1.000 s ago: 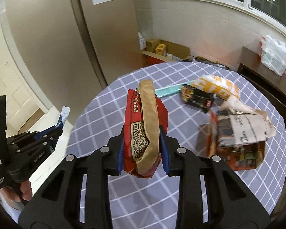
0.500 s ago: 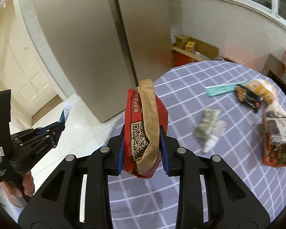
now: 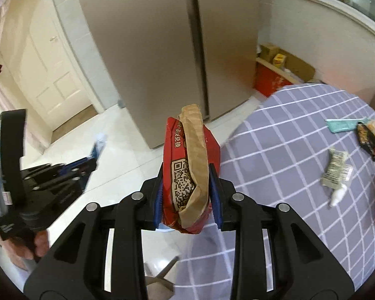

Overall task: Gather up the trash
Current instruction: 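Carry the bag and tube over the blue bucket and open both grippers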

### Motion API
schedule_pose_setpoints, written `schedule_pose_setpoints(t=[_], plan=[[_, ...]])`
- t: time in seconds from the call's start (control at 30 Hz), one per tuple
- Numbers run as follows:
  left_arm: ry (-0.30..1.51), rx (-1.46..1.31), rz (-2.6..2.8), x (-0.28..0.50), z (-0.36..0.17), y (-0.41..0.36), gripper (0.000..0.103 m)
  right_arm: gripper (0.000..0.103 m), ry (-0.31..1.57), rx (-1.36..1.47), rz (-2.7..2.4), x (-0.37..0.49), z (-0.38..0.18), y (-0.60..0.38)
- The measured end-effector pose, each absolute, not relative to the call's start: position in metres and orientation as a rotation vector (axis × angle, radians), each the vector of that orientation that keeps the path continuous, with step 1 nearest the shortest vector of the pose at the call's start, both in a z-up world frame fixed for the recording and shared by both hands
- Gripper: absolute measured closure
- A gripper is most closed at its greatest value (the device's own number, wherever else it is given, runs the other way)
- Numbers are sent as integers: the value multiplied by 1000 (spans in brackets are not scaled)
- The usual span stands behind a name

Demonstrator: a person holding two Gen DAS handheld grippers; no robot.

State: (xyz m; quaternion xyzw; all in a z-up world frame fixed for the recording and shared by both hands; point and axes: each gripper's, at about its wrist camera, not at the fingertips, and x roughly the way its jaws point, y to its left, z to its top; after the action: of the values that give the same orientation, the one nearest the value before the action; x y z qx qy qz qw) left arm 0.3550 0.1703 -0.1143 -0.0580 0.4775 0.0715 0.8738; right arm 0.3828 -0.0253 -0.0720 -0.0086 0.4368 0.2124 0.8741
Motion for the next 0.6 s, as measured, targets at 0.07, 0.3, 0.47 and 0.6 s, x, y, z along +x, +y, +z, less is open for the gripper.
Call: schedule_pose_setpoints(t=[0.07, 0.3, 0.47, 0.6], plan=[[998, -118, 151, 358, -116, 174, 62, 72, 916, -30, 455, 382, -74, -17], [1024, -124, 185, 358, -127, 194, 60, 72, 967, -54, 487, 389, -90, 15], [1047, -139, 226, 347, -137, 216, 60, 72, 1035, -79, 527, 397, -109, 49], [1058, -160, 264, 337, -139, 233, 60, 72, 1072, -93, 552, 401, -120, 71]])
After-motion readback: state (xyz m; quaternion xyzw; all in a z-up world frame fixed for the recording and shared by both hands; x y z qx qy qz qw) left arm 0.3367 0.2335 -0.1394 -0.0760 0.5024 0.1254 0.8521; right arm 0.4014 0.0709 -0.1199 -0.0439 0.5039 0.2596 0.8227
